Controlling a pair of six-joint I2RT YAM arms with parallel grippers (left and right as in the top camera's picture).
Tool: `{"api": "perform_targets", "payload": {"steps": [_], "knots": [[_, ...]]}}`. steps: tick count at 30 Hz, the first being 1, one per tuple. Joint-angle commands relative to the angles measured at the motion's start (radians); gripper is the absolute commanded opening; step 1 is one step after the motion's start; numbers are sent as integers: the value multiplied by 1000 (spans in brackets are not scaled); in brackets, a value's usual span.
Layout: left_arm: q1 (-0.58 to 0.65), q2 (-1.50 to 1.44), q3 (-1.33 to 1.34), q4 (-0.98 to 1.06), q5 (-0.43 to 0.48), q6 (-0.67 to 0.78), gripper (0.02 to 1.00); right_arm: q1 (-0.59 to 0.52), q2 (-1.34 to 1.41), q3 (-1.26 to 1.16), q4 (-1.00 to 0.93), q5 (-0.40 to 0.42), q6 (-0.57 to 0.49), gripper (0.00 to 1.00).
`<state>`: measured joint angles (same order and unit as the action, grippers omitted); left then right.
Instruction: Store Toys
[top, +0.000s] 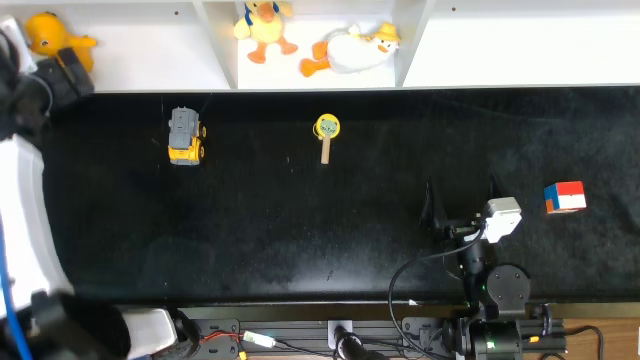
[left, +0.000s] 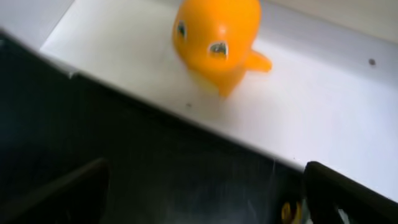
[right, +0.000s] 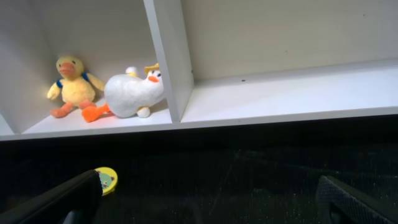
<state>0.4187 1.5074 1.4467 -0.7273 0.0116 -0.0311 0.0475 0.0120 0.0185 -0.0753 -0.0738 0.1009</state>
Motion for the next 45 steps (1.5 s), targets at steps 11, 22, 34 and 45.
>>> {"api": "perform_targets", "payload": {"steps": [11, 22, 34, 45], "knots": [[-225, -119, -185, -151, 110, 34, 996, 5, -8, -14, 4, 5, 4, 996], [-318, -48, -360, -7, 31, 34, 998, 5, -8, -14, 4, 5, 4, 993], [-319, 151, -388, 132, 65, 34, 998, 5, -8, -14, 4, 5, 4, 996], [-319, 210, -388, 188, 65, 33, 779, 5, -8, -14, 4, 5, 4, 996]]}}
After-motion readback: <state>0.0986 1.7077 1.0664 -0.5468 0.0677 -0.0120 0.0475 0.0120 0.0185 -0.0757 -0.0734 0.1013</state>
